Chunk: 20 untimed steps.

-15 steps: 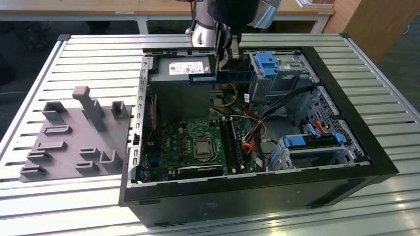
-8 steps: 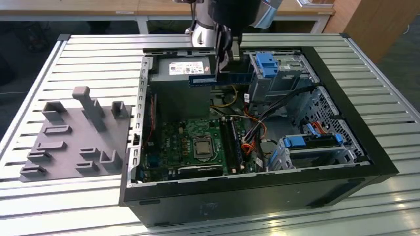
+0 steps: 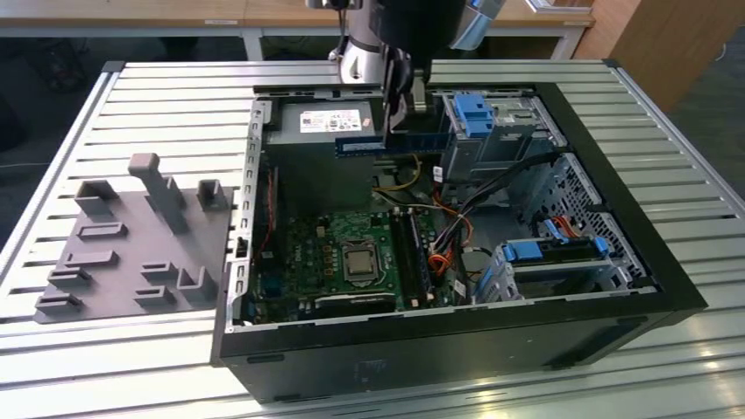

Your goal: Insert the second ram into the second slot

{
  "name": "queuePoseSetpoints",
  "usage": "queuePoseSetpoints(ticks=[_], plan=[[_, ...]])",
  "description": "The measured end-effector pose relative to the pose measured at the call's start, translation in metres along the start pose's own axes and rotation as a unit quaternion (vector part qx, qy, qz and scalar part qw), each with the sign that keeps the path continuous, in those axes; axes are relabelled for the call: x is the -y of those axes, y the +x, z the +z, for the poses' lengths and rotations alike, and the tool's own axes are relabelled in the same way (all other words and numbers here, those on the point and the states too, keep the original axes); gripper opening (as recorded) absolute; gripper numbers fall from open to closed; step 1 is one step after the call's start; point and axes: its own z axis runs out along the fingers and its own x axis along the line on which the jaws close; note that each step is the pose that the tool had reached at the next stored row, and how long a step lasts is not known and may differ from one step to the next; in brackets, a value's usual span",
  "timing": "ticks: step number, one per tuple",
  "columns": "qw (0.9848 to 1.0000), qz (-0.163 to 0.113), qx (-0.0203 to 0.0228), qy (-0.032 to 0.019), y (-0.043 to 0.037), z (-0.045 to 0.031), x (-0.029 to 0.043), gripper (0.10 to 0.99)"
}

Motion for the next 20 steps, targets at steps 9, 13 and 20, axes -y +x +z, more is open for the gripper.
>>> queuePoseSetpoints(ticks=[9, 13, 20], plan=[[1.0, 0.0, 0.0, 0.0, 0.0074, -0.0001, -0.0002, 0.137], [1.0, 0.0, 0.0, 0.0, 0.0114, -0.0002, -0.0003, 0.137], [1.0, 0.003, 0.0, 0.0, 0.0147, -0.0003, -0.0004, 0.137]])
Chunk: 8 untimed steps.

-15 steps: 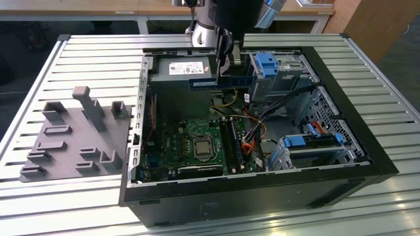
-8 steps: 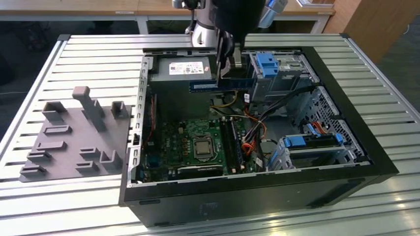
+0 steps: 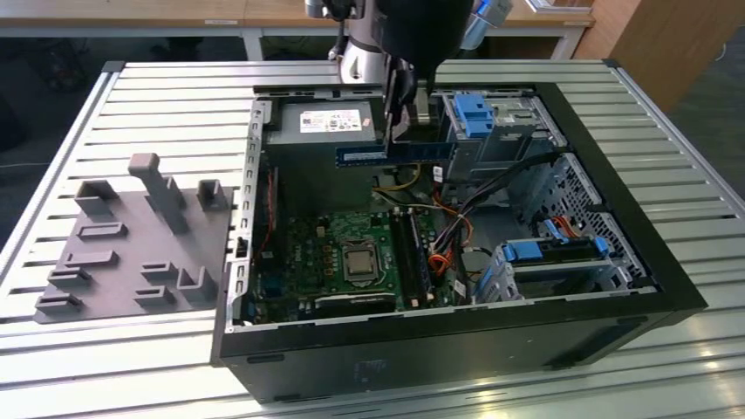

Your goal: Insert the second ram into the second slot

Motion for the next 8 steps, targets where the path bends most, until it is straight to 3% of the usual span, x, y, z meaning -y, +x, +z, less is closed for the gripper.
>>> queuePoseSetpoints(ticks=[8], plan=[[0.9999, 0.015, 0.0, 0.0002, 0.0001, 0.0, 0.0, 0.137]])
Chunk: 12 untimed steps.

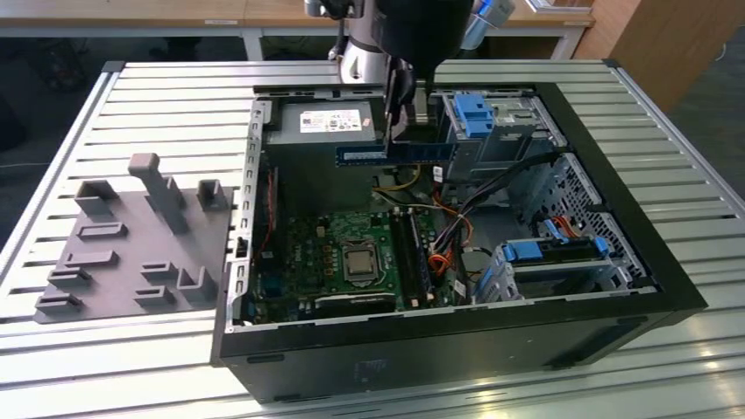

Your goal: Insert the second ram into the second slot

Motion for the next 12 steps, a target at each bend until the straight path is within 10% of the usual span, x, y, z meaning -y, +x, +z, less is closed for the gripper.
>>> queuePoseSetpoints(ticks=[12], plan=[[0.9996, 0.028, 0.0003, 0.0004, 0.0, 0.0, 0.0, 0.137]])
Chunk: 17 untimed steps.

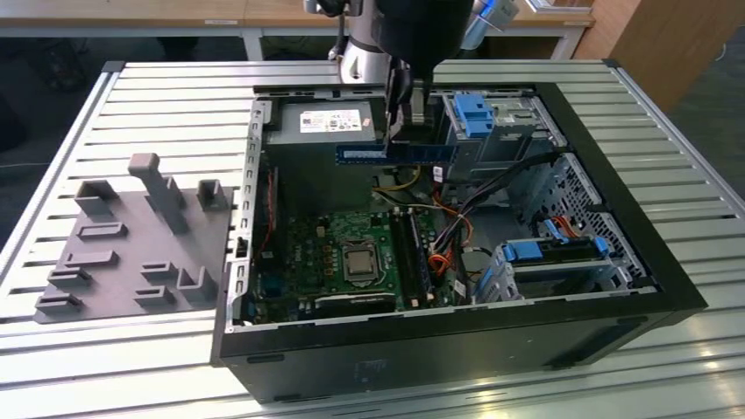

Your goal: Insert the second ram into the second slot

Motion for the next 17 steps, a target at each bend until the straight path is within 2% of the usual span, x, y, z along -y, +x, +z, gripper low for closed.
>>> queuePoseSetpoints(ticks=[17], plan=[[0.9993, 0.038, 0.0003, 0.0006, 0.0, 0.0, 0.0, 0.137]])
